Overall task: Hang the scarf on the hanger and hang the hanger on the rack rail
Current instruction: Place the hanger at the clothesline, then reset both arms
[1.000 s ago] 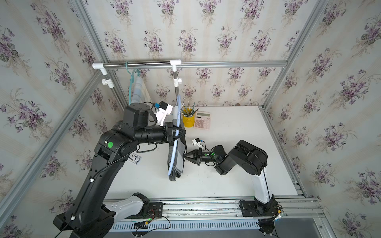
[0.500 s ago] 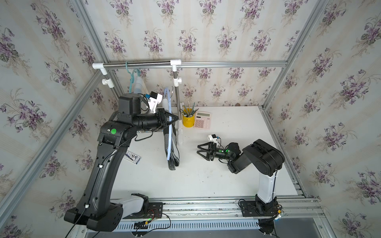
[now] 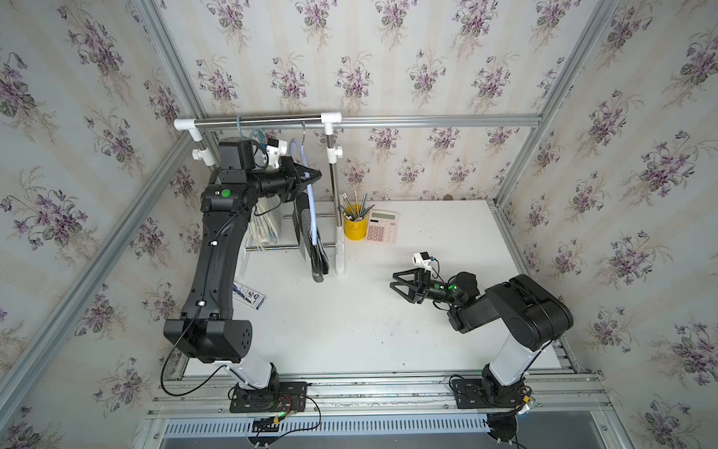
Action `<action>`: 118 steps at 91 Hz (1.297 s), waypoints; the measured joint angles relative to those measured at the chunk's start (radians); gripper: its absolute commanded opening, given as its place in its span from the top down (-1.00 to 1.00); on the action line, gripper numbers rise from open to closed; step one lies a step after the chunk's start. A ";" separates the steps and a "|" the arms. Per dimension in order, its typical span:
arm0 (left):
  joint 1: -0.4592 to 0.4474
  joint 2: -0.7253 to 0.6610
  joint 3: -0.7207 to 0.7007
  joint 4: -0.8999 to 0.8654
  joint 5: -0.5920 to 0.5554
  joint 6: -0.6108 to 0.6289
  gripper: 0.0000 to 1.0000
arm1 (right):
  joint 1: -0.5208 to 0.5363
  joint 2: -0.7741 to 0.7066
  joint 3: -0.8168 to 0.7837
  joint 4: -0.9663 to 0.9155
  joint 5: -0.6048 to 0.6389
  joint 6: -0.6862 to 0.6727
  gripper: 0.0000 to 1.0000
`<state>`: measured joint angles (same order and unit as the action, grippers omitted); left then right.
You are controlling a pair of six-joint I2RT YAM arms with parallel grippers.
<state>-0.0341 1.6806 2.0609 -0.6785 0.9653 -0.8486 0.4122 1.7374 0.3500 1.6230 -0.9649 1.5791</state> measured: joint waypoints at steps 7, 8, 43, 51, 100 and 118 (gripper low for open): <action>0.005 0.061 0.091 -0.010 -0.004 -0.006 1.00 | 0.000 -0.011 -0.006 0.000 0.000 0.000 -0.30; 0.006 0.067 0.100 -0.012 -0.005 -0.007 1.00 | -0.001 -0.013 -0.008 0.001 -0.001 0.000 -0.29; 0.029 0.251 0.285 -0.055 -0.060 -0.063 1.00 | -0.001 -0.108 -0.042 -0.003 -0.020 0.016 -0.28; 0.029 0.278 0.309 -0.063 -0.074 -0.083 1.00 | -0.001 -0.136 -0.050 -0.002 -0.021 0.019 -0.28; 0.042 0.196 0.116 -0.040 -0.135 0.045 -0.99 | -0.041 -0.196 -0.069 -0.023 -0.064 -0.058 -0.42; 0.064 -0.125 -0.193 -0.072 -0.332 0.265 -0.99 | -0.105 -0.363 0.057 -0.588 0.023 -0.471 -0.52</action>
<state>0.0299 1.5558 1.8679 -0.7506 0.6334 -0.5838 0.3069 1.3746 0.4068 1.0348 -0.9424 1.1084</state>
